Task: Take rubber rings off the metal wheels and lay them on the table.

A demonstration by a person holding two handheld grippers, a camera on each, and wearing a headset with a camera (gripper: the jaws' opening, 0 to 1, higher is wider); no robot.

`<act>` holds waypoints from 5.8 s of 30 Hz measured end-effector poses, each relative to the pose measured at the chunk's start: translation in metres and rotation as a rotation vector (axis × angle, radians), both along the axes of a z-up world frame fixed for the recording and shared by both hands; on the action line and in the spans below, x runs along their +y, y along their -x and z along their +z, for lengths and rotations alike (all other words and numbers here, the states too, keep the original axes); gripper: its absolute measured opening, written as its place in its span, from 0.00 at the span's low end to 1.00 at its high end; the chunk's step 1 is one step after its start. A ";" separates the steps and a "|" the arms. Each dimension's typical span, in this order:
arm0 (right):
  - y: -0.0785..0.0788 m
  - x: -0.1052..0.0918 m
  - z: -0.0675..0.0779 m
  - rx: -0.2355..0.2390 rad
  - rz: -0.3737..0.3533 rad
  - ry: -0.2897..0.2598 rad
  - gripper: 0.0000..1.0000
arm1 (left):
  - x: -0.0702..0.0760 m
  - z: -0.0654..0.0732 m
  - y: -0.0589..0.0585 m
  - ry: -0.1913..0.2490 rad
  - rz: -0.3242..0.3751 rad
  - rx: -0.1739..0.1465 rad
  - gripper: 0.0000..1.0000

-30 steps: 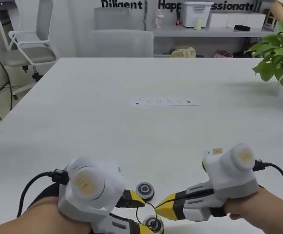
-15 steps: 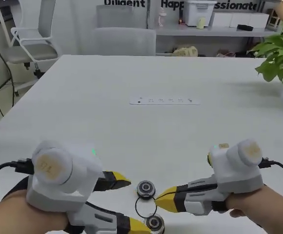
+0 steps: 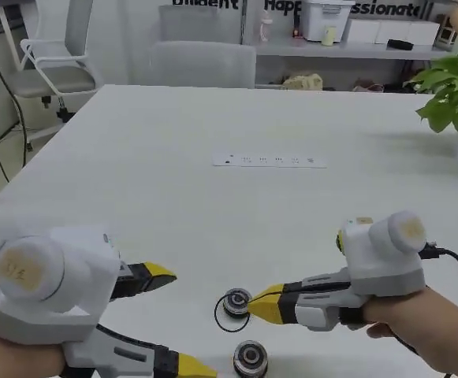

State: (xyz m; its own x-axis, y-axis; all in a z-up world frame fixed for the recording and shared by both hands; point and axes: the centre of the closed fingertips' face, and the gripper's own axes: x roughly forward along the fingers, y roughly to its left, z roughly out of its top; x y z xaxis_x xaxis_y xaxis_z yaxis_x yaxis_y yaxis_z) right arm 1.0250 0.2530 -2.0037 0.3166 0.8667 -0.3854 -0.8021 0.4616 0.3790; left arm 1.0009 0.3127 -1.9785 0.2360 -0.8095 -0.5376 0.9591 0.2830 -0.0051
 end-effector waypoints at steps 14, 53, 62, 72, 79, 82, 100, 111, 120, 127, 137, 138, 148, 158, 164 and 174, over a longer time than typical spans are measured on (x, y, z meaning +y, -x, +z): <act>-0.007 0.021 -0.008 0.015 0.019 0.020 0.00 | 0.020 -0.001 -0.006 -0.002 0.056 -0.011 0.86; -0.006 0.052 -0.060 0.034 0.037 0.166 0.00 | 0.033 -0.013 -0.004 -0.034 0.079 0.027 0.89; -0.007 0.050 -0.061 0.023 0.034 0.173 0.06 | 0.034 -0.017 -0.003 -0.048 0.072 0.032 0.89; -0.005 0.048 -0.050 0.010 0.035 0.151 0.13 | 0.034 -0.020 -0.001 -0.061 0.065 0.039 0.87; -0.003 0.042 -0.039 0.000 0.031 0.126 0.15 | 0.032 -0.019 -0.002 -0.063 0.057 0.038 0.86; -0.001 0.038 -0.034 -0.004 0.029 0.116 0.16 | 0.029 -0.019 -0.003 -0.066 0.050 0.038 0.86; 0.008 -0.002 -0.021 -0.018 0.002 0.098 0.22 | 0.001 -0.015 -0.013 -0.061 -0.004 0.032 0.81; 0.016 -0.018 -0.027 -0.029 0.020 0.134 0.25 | -0.018 -0.018 -0.015 -0.064 -0.048 0.037 0.75; 0.022 -0.020 -0.032 -0.041 0.044 0.157 0.27 | -0.026 -0.027 -0.014 -0.077 -0.074 0.044 0.70; 0.024 -0.020 -0.035 -0.049 0.062 0.177 0.28 | -0.029 -0.033 -0.014 -0.094 -0.088 0.053 0.64; 0.027 -0.022 -0.039 -0.054 0.073 0.191 0.30 | -0.036 -0.041 -0.009 -0.108 -0.109 0.079 0.57; 0.027 -0.023 -0.040 -0.054 0.072 0.193 0.30 | -0.036 -0.041 -0.009 -0.109 -0.110 0.081 0.56; 0.027 -0.024 -0.045 -0.054 0.073 0.203 0.30 | -0.043 -0.045 -0.012 -0.113 -0.111 0.097 0.50; 0.027 -0.024 -0.049 -0.057 0.076 0.205 0.31 | -0.052 -0.052 -0.010 -0.120 -0.121 0.110 0.45; 0.025 -0.024 -0.050 -0.061 0.072 0.203 0.31 | -0.055 -0.054 -0.010 -0.125 -0.129 0.114 0.41; 0.027 -0.026 -0.052 -0.067 0.073 0.206 0.31 | -0.062 -0.054 -0.012 -0.107 -0.114 0.129 0.35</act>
